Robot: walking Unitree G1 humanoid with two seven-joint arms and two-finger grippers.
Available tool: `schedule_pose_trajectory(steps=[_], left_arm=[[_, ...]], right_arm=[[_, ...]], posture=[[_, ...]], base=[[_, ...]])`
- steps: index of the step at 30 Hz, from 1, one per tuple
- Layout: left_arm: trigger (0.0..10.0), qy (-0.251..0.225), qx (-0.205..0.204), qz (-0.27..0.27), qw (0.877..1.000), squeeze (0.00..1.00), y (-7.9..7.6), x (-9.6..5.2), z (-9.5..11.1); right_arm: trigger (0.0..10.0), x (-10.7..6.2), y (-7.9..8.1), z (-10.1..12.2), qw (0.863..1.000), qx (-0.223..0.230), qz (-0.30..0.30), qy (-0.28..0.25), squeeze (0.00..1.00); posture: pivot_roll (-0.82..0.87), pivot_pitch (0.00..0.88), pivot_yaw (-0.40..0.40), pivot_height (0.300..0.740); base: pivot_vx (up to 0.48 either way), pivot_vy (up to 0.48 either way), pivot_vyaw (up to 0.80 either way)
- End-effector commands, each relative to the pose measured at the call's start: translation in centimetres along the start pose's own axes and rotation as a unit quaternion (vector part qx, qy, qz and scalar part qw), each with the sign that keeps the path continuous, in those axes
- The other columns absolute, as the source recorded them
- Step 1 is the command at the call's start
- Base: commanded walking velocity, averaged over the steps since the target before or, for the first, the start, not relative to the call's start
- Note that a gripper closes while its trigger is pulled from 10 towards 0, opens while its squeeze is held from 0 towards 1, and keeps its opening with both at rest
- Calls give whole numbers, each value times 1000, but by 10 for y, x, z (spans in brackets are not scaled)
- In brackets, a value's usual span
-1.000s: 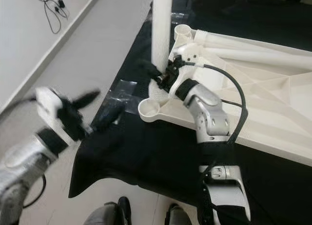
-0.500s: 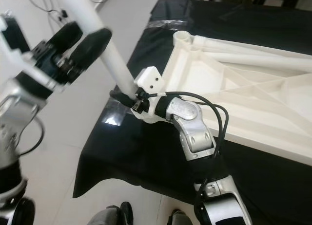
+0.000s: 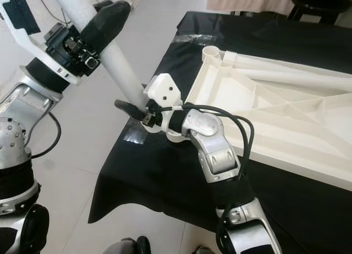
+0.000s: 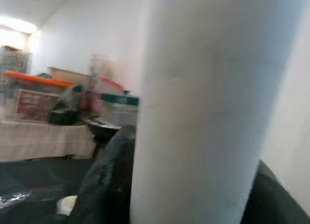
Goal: Building children table
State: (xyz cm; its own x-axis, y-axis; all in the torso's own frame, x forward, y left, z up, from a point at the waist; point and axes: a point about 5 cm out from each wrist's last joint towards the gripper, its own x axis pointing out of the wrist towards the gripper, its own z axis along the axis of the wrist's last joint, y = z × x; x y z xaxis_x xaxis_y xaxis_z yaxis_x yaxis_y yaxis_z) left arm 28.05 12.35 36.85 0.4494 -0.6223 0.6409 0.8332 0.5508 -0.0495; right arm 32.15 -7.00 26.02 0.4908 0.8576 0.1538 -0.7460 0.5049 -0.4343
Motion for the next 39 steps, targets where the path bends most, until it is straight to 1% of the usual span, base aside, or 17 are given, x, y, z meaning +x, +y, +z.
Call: schedule_pose_trajectory(steps=[1, 11, 12, 13, 15, 19, 20, 21, 22, 23, 24, 25, 28, 31, 32, 38, 39], left_arm=[[0, -6, -13, -15, 1000, 0, -3, 2, 2], [0, 8, -24, -57, 998, 0, -11, 2, -2], [0, 15, -28, -76, 997, 0, -14, 2, -2], [0, 15, -28, -76, 997, 0, -14, 2, -2], [0, 36, -34, -127, 991, 0, -21, 1, -3], [0, 36, -34, -127, 991, 0, -21, 1, -3], [0, 55, -40, -163, 984, 0, -25, 1, -5], [0, 55, -40, -163, 984, 0, -25, 1, -5], [0, 109, -79, -286, 949, 0, -38, -7, -9], [0, 109, -79, -286, 949, 0, -38, -7, -9], [0, 123, -100, -323, 933, 0, -41, -10, -9], [0, 123, -100, -323, 933, 0, -41, -10, -9], [0, 141, -161, -404, 889, 0, -48, -15, -10], [0, 142, -184, -432, 872, 0, -51, -15, -9], [0, 141, -193, -444, 864, 0, -52, -14, -9], [0, 143, -199, -460, 854, 0, -51, -8, -8], [0, 144, -197, -464, 852, 0, -49, -2, -7]], right_arm=[[10000, 7, 9, 6, 999, -21, 19, -17, 0], [10000, 10, 5, 0, 1000, -5, 2, -1, 0], [10000, 10, 6, -1, 1000, 8, 14, 1, 1000], [10000, 10, 6, -1, 1000, 8, 14, 1, 1000], [10000, 8, 8, 0, 998, 26, 50, -4, 1000], [10000, 8, 8, 0, 998, 26, 50, -4, 1000], [10000, 7, 9, 1, 996, 35, 78, -5, 1000], [10000, 7, 9, 1, 996, 35, 78, -5, 1000], [10000, 7, 20, 0, 983, 62, 174, -3, 0], [10000, 7, 20, 0, 983, 62, 174, -3, 0], [10000, 8, 23, -1, 977, 70, 200, -1, 0], [10000, 8, 23, -1, 977, 70, 200, -1, 0], [10000, 16, 33, -6, 968, 79, 240, 7, 0], [10000, 20, 37, -8, 964, 83, 251, 9, 0], [0, 21, 37, -7, 963, 88, 255, 6, 0], [0, 20, 38, -9, 960, 97, 261, 9, 0], [0, 18, 38, -12, 960, 100, 260, 17, 0]], posture=[[-23, 134, 70, 740], [-25, 122, 62, 740], [-24, 122, 61, 740], [-24, 122, 61, 740], [-24, 120, 53, 740], [-24, 120, 53, 740], [-22, 117, 48, 740], [-22, 117, 48, 740], [-23, 110, 44, 740], [-23, 110, 44, 740], [-23, 109, 43, 740], [-23, 109, 43, 740], [-21, 103, 42, 740], [-17, 102, 46, 740], [-17, 102, 46, 740], [-10, 103, 46, 740], [-12, 104, 44, 740]], base=[[0, 0, 0], [0, 0, 0], [0, 0, 0], [0, 0, 0], [0, 0, 0], [0, 0, 0], [0, 0, 0], [0, 0, 0], [0, 0, 0], [0, 0, 0], [0, 0, 0], [0, 0, 0], [0, 0, 0], [0, 0, 0], [0, 0, 0], [0, 0, 0], [0, 0, 0]])
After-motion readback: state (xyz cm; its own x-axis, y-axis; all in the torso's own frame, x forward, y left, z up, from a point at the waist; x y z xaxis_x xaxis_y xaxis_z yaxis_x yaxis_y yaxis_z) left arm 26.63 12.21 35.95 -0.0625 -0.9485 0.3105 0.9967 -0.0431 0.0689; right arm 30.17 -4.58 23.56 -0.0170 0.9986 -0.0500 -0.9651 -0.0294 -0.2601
